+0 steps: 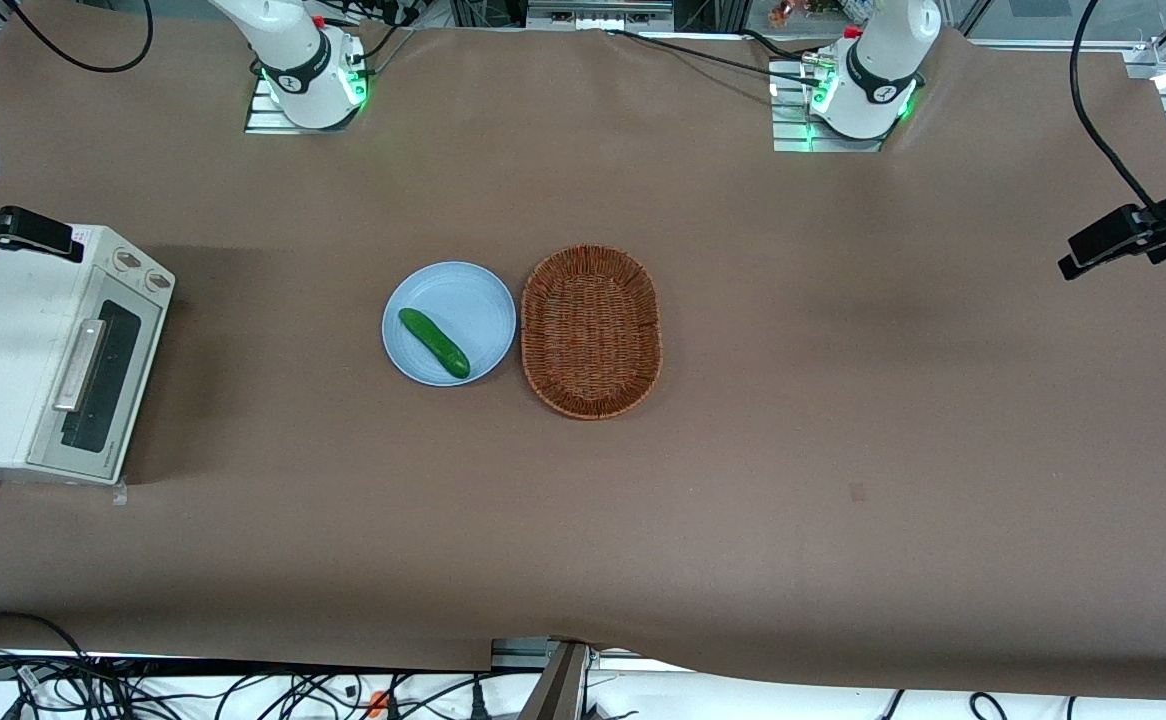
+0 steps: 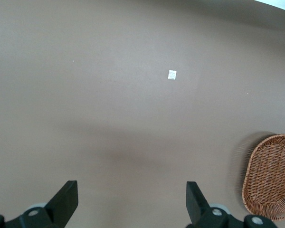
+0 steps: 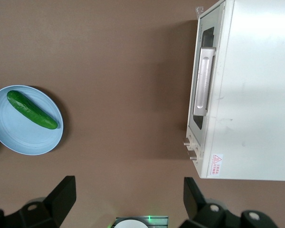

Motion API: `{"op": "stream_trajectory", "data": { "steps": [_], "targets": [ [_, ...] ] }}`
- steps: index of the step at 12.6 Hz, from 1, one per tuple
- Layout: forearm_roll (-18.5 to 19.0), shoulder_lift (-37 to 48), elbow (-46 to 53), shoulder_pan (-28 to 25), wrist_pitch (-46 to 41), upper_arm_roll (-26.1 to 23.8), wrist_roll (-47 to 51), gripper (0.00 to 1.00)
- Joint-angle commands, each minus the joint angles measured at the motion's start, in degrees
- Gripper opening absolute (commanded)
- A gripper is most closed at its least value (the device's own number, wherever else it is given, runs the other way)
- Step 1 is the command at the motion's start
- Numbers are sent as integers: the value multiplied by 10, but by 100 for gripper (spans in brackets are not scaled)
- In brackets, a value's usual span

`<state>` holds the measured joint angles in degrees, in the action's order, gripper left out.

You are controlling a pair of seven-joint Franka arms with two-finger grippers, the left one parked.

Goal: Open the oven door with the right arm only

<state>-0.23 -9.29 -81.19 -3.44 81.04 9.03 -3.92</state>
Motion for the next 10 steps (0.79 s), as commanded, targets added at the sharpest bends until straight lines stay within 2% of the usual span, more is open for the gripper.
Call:
{"op": "stream_trajectory", "data": {
  "steps": [1, 10],
  "targets": [
    [-10, 6, -5, 3, -10, -4, -8, 100],
    [-10, -65, -18, -9, -38, -7, -2, 98]
  ]
}}
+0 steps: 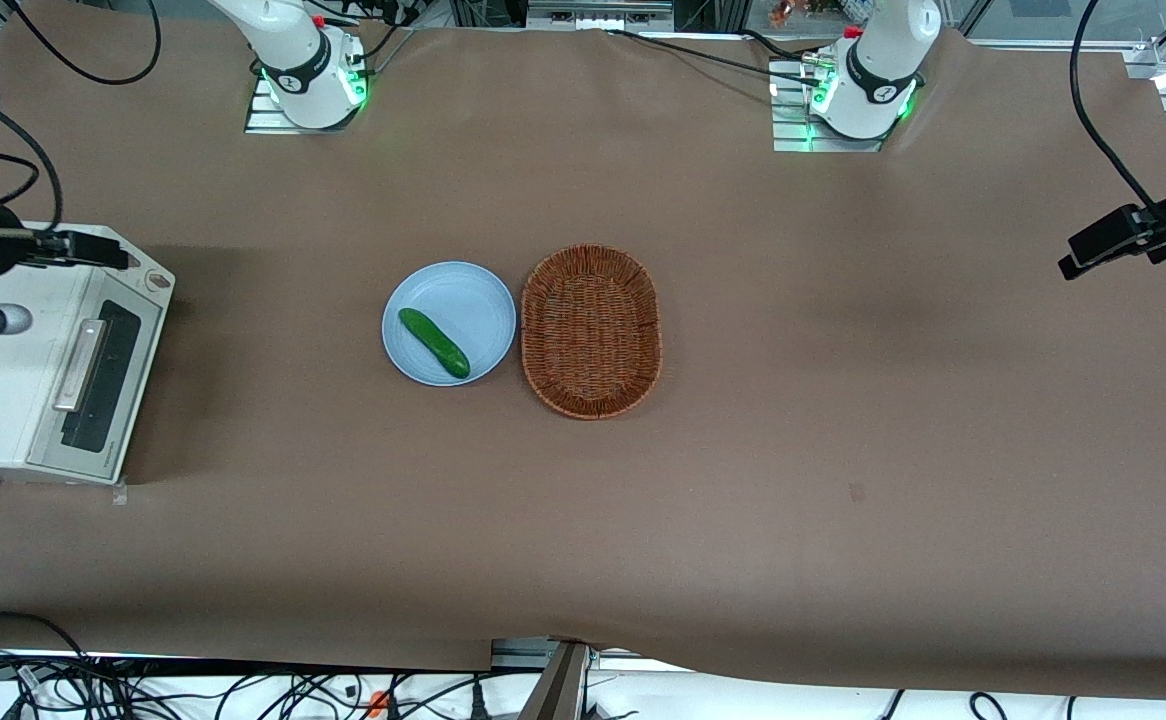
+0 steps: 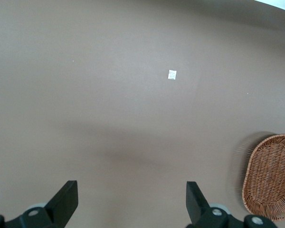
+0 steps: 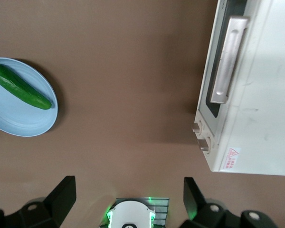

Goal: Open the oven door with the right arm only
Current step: 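Move the right gripper down to the toaster oven's door handle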

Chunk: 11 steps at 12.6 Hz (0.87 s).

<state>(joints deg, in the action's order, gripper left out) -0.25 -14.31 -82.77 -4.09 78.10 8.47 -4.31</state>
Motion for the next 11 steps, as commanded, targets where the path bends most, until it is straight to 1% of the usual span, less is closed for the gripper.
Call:
{"op": "stream_trajectory", "data": {
  "steps": [1, 2, 3, 4, 5, 6, 7, 8, 9, 10, 11],
  "targets": [
    [-8, -26, -3, -2, -7, -1, -3, 88],
    [-3, -35, -2, -3, -6, -1, -3, 81],
    [-2, -48, -3, -3, -4, -1, -3, 64],
    [-1, -58, -3, -2, -1, -1, -3, 46],
    [0, -69, -3, -2, 0, 0, -3, 31],
    [7, -77, -3, -2, 1, 0, -3, 22],
    [22, -86, -5, -3, 4, -1, -4, 11],
    [38, -96, -5, -13, 8, -1, -21, 3],
    [68, -105, -7, -28, 20, -1, -52, 0],
    [98, -110, -19, -34, 41, -1, -74, 0],
    [117, -114, -37, -34, 69, -1, -92, 0]
  ]
}}
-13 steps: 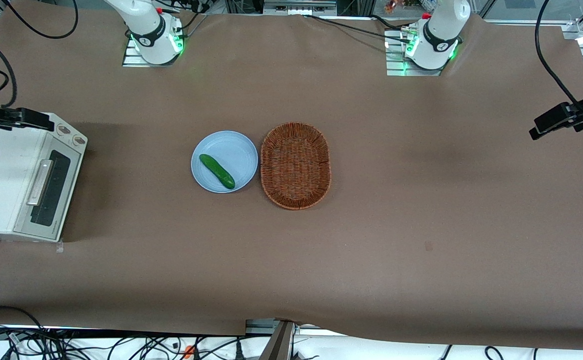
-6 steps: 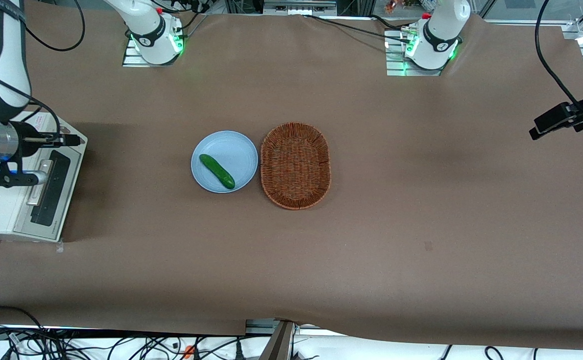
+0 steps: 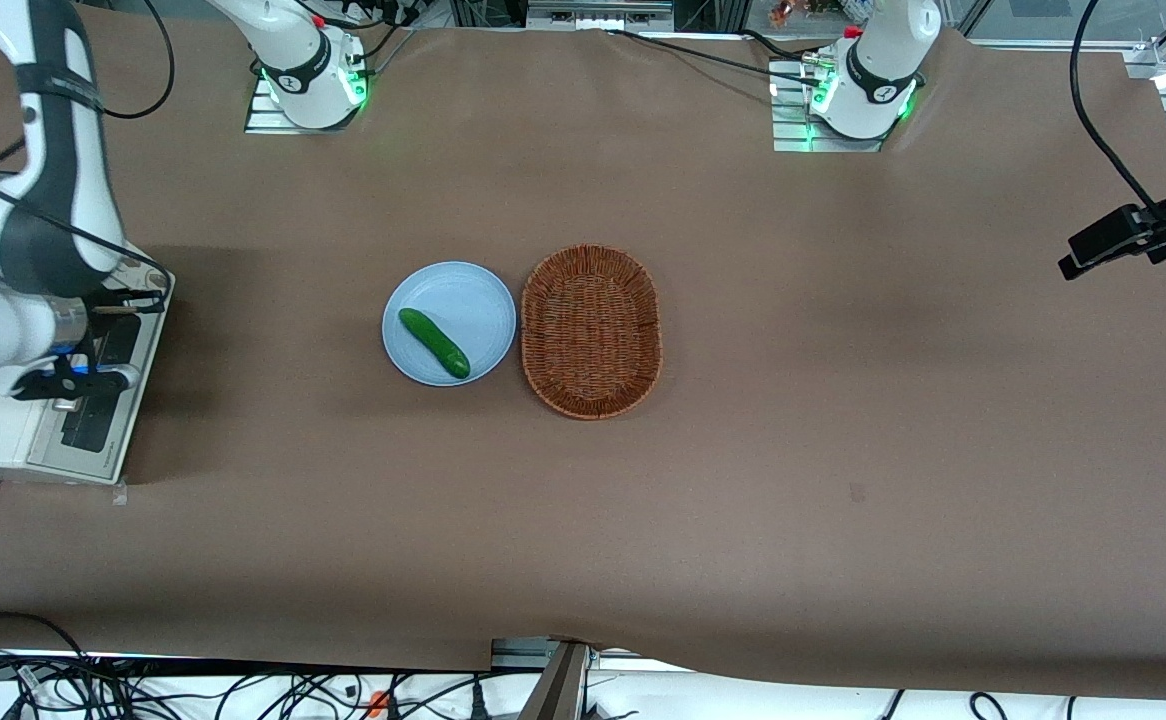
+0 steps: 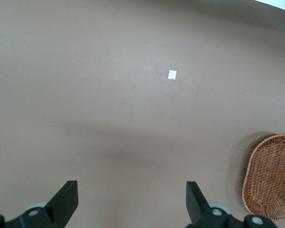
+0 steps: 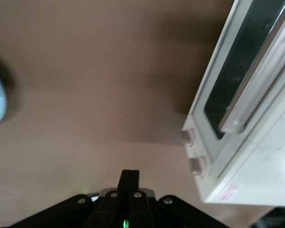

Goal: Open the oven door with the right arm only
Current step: 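Move the right gripper down to the toaster oven's door handle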

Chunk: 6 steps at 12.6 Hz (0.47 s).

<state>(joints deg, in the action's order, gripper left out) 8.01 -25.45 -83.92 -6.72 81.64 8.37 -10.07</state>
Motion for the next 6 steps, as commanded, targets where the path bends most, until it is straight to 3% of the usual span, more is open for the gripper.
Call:
{"op": "stream_trajectory", "data": {
  "steps": [1, 2, 4, 6],
  "targets": [
    [45, -2, -40, -7, 59, 0, -49, 0],
    [64, -6, -55, -7, 80, 0, -61, 0],
    [142, -21, -67, -7, 115, 0, -114, 0],
    [162, -28, -68, -5, 124, 1, -157, 0]
  ]
}}
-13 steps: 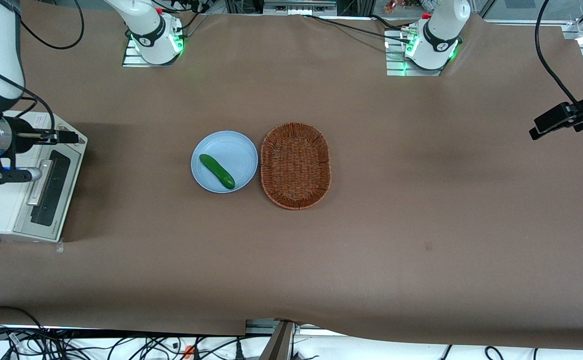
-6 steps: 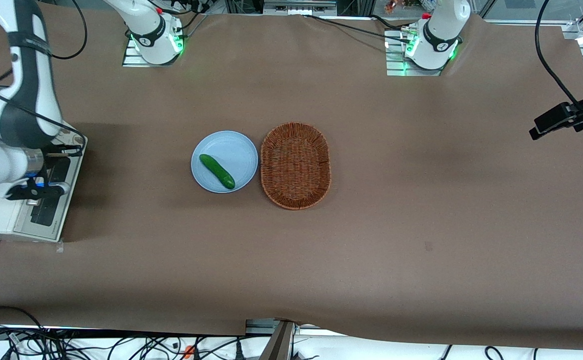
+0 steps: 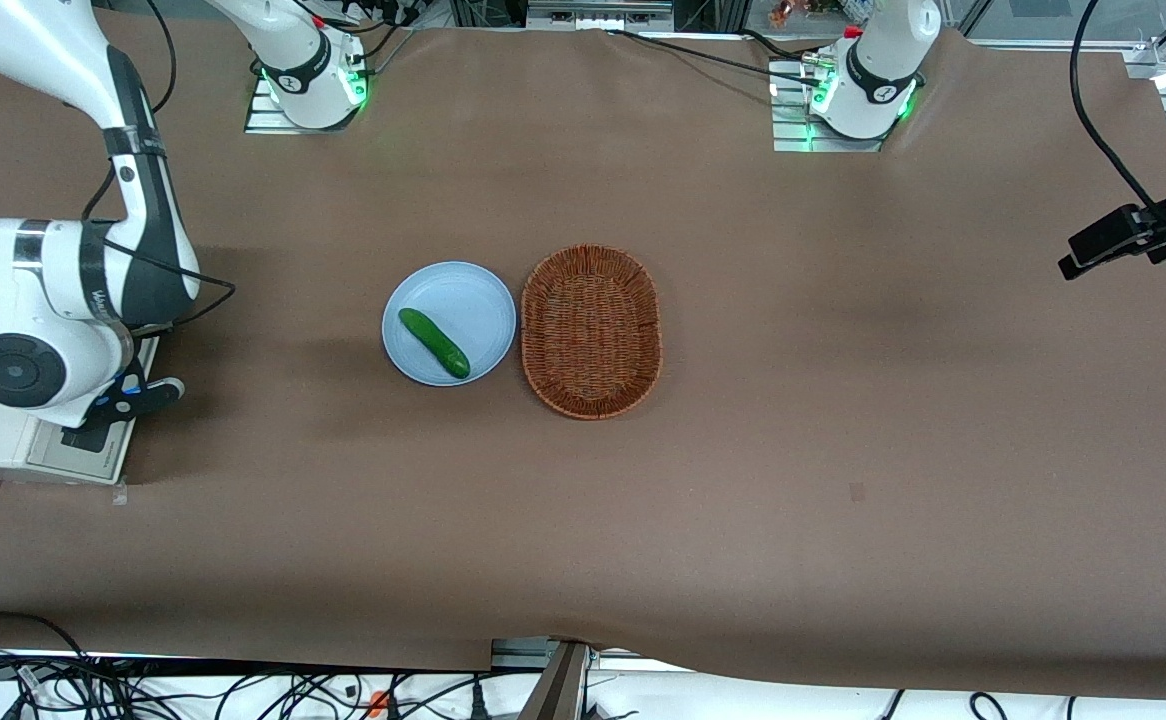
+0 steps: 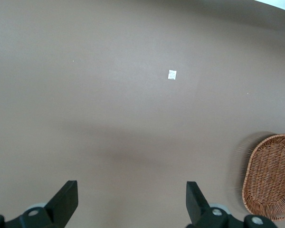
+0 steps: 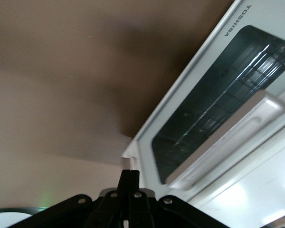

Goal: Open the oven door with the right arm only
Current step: 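Move the right gripper down to the toaster oven's door handle, then hook the right gripper onto the silver door handle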

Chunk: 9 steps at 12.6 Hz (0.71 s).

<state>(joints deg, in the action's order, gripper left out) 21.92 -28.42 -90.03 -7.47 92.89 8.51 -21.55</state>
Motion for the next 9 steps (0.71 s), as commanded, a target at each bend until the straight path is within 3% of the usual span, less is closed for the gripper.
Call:
{"op": "stream_trajectory", "data": {
  "steps": [1, 4, 9],
  "targets": [
    [39, 1, -7, 4, 15, -1, -59, 0],
    [74, 0, -13, 5, 19, 0, -90, 0],
    [95, 11, -36, 8, 45, 16, -148, 0]
  ]
}}
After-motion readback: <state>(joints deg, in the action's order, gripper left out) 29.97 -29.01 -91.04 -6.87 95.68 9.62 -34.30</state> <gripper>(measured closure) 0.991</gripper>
